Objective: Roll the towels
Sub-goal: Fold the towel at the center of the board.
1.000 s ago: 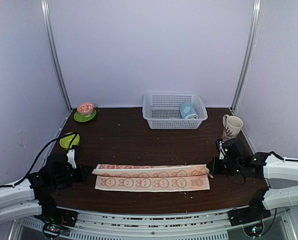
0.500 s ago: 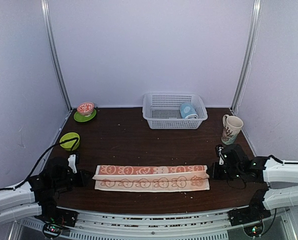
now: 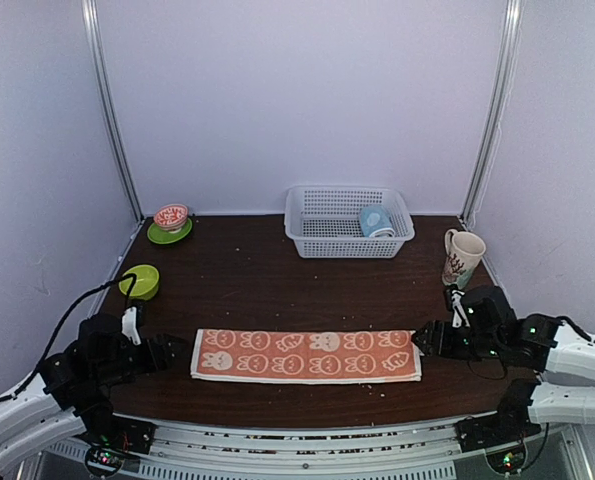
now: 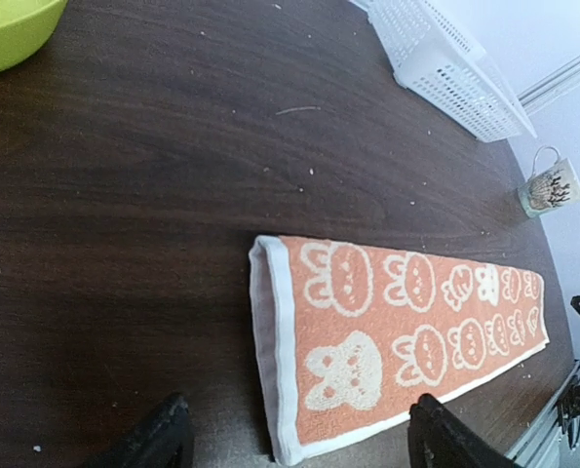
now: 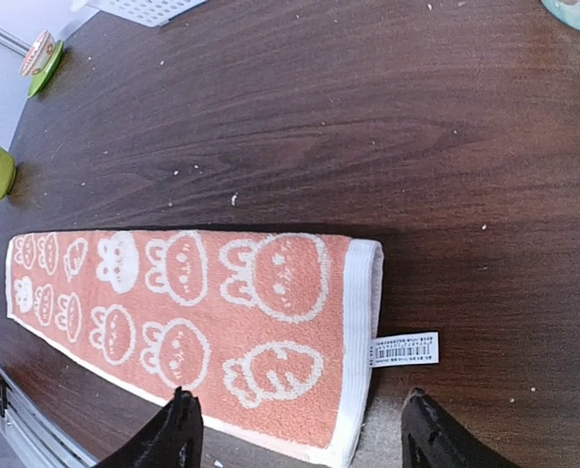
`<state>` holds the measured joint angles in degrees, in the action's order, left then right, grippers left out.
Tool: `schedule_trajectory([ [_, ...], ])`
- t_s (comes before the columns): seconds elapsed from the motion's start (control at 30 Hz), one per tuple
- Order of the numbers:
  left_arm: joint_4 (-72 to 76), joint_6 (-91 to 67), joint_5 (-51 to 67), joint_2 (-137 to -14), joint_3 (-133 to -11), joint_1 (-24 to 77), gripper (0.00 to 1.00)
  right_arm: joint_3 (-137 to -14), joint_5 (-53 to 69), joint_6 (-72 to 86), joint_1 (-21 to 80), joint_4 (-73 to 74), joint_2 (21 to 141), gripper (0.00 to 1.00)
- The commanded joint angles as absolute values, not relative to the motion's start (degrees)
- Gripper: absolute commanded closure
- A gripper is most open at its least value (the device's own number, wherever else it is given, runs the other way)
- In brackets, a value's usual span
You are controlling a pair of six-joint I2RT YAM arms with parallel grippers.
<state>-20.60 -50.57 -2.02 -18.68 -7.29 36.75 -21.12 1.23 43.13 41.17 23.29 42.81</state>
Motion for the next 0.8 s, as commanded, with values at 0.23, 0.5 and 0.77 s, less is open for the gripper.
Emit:
schedule_trajectory([
  [0.23, -7.12, -49.07, 7.81, -51.54, -25.10, 37.62, 0.62, -33.85, 7.99, 40.96, 44.68, 22.89, 63.64, 0.59],
  [0.5, 0.77, -48.52, 15.34, -70.36, -27.37, 43.06, 0.82, -27.05, 9.51, 45.42, 45.83, 18.49, 69.36, 0.62],
  [0.77, 0.40, -50.46, 13.38, -70.82, -19.61, 43.18, 0.95, -25.73, 7.50, 47.21, 45.74, 20.66, 68.46, 0.57],
])
